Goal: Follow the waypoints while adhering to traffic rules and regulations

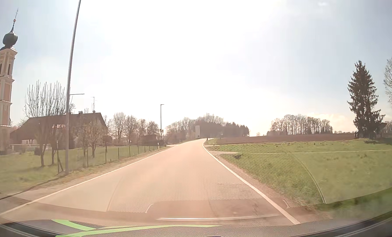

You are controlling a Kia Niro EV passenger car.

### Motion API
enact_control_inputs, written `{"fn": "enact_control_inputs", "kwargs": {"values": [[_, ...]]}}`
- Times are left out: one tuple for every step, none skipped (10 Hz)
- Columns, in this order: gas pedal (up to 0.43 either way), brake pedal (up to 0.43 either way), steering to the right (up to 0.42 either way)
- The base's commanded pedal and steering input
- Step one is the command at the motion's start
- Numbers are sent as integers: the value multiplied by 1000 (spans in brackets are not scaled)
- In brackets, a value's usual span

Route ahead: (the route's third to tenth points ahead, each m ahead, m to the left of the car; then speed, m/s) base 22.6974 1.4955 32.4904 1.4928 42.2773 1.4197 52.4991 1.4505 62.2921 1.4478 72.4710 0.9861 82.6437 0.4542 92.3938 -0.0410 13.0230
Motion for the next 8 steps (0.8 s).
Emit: {"fn": "enact_control_inputs", "kwargs": {"values": [[157,0,0],[157,0,0],[157,0,0],[157,0,0],[157,0,0],[157,0,0],[157,0,-1],[169,0,-1]]}}
